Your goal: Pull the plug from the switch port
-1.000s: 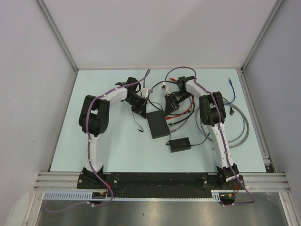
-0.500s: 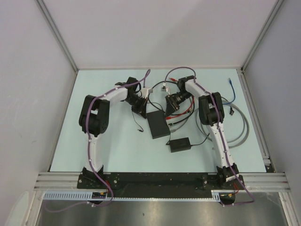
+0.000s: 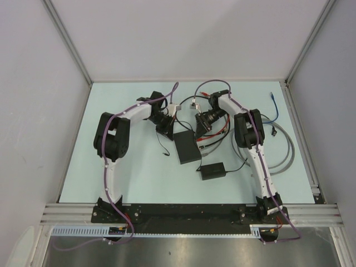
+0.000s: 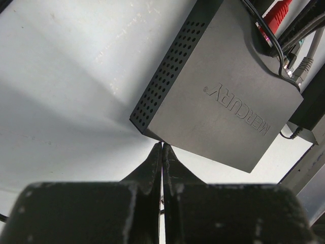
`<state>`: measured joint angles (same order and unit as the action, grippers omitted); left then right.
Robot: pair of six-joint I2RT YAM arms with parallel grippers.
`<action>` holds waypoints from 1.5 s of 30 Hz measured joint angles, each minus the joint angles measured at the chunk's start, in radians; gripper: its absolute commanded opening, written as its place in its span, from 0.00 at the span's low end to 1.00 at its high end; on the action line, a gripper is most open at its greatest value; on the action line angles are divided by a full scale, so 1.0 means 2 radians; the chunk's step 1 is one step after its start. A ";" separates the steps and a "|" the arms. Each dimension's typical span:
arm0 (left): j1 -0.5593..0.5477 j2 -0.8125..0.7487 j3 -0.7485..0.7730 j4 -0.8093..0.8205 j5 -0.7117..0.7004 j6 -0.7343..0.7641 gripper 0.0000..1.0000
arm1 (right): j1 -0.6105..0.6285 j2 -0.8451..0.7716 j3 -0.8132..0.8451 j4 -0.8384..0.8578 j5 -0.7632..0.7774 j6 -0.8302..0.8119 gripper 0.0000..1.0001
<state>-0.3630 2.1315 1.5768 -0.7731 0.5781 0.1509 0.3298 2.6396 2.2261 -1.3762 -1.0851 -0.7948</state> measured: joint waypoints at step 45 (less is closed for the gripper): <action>-0.010 -0.002 0.001 -0.004 -0.001 0.008 0.00 | -0.012 0.006 -0.003 -0.006 0.013 0.028 0.11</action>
<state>-0.3840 2.1284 1.5787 -0.7807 0.5755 0.1673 0.3065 2.6507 2.2200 -1.3876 -1.0588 -0.7383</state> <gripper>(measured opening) 0.004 0.227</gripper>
